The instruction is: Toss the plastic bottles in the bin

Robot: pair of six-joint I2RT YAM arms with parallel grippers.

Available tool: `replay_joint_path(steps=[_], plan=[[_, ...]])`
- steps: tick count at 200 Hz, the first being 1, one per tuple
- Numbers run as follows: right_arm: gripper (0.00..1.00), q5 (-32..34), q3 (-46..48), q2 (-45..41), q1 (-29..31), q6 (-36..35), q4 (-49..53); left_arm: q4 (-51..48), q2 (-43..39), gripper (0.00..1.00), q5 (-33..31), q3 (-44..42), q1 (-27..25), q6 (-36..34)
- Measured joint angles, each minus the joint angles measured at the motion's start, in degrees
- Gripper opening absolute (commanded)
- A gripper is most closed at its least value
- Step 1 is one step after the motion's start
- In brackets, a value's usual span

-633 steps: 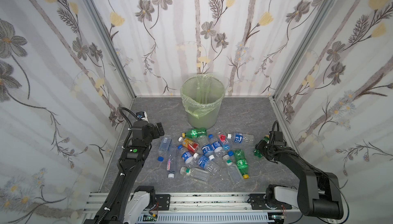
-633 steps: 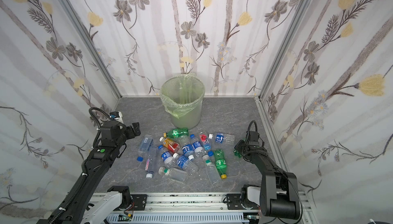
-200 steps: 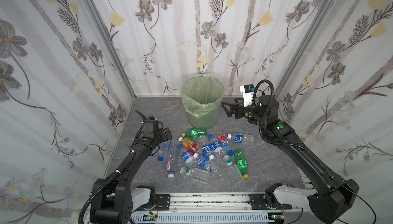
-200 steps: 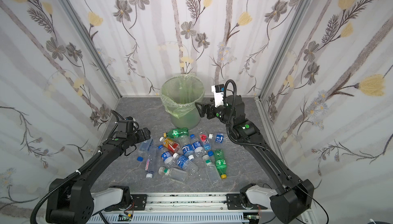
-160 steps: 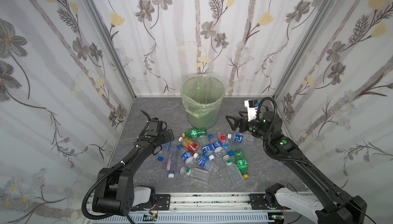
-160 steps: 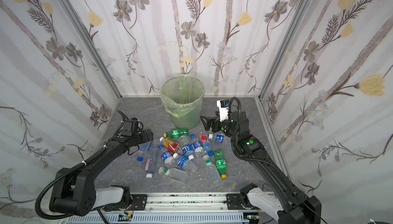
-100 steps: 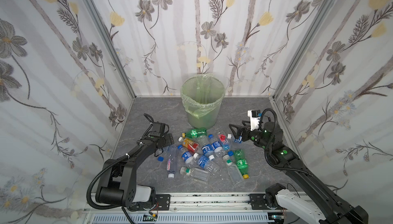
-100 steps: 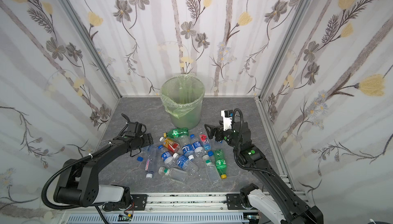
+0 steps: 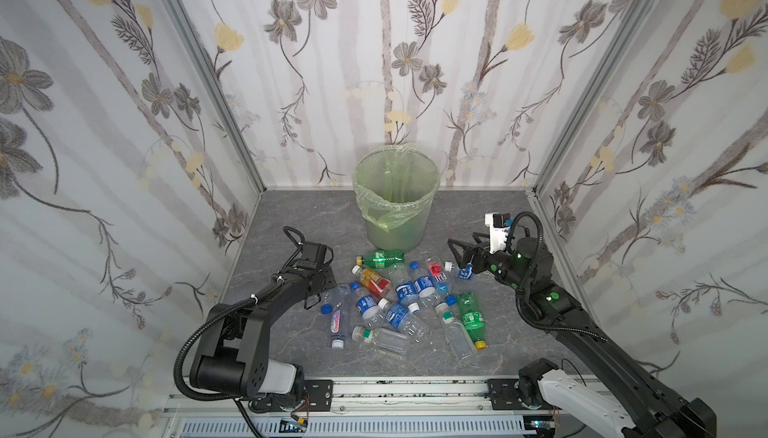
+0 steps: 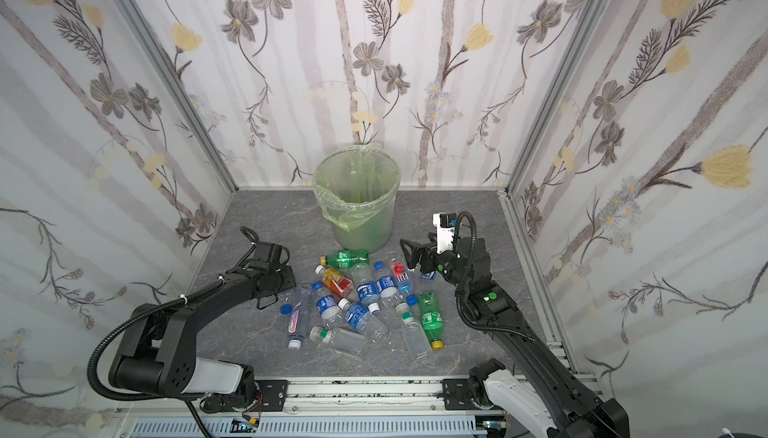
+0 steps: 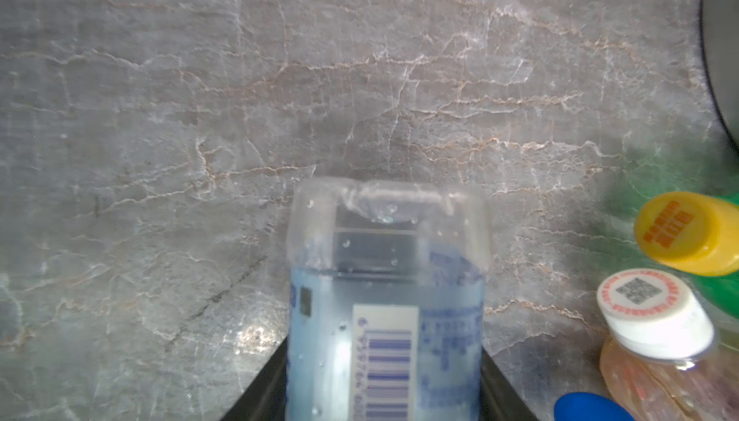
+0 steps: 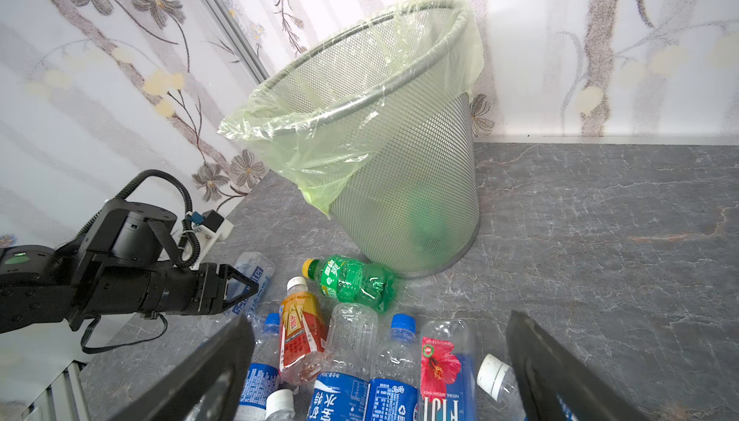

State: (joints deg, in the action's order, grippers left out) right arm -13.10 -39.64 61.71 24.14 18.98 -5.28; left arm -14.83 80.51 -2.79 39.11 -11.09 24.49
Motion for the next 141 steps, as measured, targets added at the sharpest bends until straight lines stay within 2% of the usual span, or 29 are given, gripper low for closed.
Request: replay_joint_path(steps=[42,103,122,141], plan=[[0.97,2.08,0.76,-0.31,-0.57,0.00,0.20,-0.20,-7.87,0.50,-1.09,0.15,0.02,-0.31],[0.95,7.98,2.01,-1.40,-1.44,-0.02,0.46,-0.87,-29.59,0.53,0.26,4.83,0.17,-2.91],[0.95,8.98,2.25,-1.31,-1.44,-0.02,0.48,-0.94,-31.85,0.53,3.13,8.81,0.17,-3.82],[0.94,8.98,2.25,-0.96,-1.46,0.00,0.37,-1.18,-29.70,0.53,7.21,15.13,0.15,-4.46]])
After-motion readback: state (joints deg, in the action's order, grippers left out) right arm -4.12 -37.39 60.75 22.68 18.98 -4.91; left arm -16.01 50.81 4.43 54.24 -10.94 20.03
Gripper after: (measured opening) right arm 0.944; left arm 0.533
